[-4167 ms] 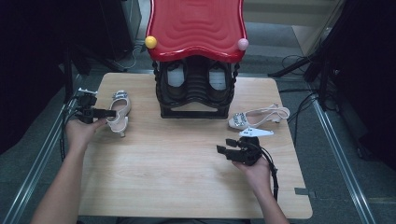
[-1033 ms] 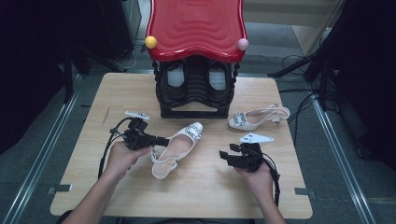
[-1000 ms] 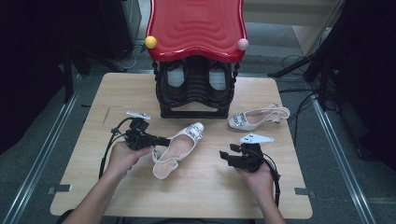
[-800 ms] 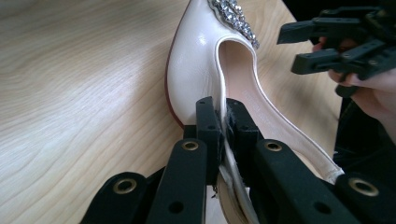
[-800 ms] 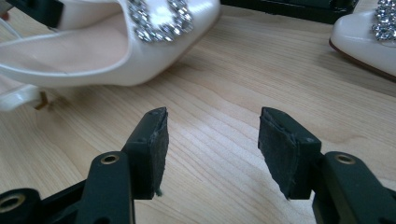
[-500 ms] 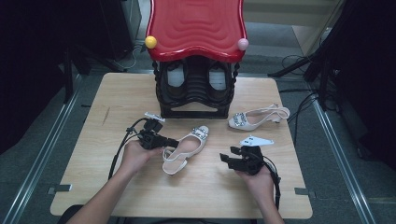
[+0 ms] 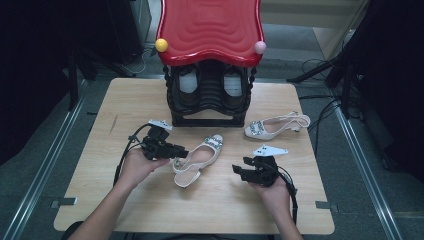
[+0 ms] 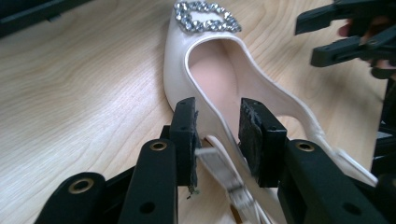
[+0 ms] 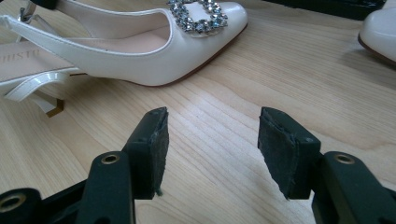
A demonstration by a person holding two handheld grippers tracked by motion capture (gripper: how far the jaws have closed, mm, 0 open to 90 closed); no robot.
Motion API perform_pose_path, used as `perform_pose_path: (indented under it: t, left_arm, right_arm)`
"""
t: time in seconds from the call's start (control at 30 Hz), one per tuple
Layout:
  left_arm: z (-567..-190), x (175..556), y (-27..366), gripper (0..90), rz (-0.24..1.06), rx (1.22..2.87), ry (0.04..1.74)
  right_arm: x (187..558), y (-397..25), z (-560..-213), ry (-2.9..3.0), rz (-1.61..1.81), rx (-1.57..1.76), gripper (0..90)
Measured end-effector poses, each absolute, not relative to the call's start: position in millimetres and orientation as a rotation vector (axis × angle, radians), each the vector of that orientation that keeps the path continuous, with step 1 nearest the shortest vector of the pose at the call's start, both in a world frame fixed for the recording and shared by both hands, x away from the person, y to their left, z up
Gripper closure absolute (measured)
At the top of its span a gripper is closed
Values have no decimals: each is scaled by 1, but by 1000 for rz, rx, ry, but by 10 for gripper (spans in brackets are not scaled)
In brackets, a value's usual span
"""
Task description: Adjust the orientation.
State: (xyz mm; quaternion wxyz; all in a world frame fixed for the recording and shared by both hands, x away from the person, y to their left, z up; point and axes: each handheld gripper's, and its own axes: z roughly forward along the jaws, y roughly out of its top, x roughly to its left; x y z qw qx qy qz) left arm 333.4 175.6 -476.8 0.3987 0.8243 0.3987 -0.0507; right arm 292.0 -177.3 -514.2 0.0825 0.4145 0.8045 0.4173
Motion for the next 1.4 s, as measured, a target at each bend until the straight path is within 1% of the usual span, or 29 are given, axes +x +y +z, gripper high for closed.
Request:
perform_pose_path:
  t: [0.13,0.37,0.43,0.5,0.63,0.67,0.73,0.83,0.93,0.97,1.03,1.17,1.4]
  left_arm:
    - [-469,329,189,663,-140,2054,1008]
    - [-464,319,205,664,-112,2022,1030]
    - [-465,317,207,676,-101,2027,1041]
    - [-469,315,208,701,-97,2040,1054]
    - [-478,311,209,813,-99,2076,1040]
    - [-482,310,208,829,-104,2085,1045]
    - [-486,309,207,850,-111,2090,1051]
    - [-490,305,202,857,-116,2094,1048]
    - [-495,302,195,857,-113,2099,1050]
    - [-496,302,194,857,-102,2108,1050]
    - [-497,300,193,856,-101,2096,1058]
    - [-500,297,190,857,-97,2113,1060]
    - [-501,291,187,862,-103,2105,1058]
  right_arm:
    - [294,-172,-514,2417,1245,1229,437]
    - [299,-160,-517,2451,1266,1194,437]
    - [301,-156,-519,2462,1277,1184,439]
    - [302,-152,-519,2468,1272,1176,443]
    - [304,-145,-518,2471,1283,1148,457]
    - [305,-144,-518,2475,1283,1143,468]
    - [305,-138,-518,2489,1282,1124,528]
    - [305,-131,-518,2514,1280,1111,651]
    - [306,-124,-520,2530,1301,1101,819]
    - [308,-120,-522,2552,1305,1106,849]
    - [310,-115,-525,2583,1290,1116,874]
    - [313,-106,-528,2587,1282,1115,875]
    - [317,-105,-530,2588,1306,1110,875]
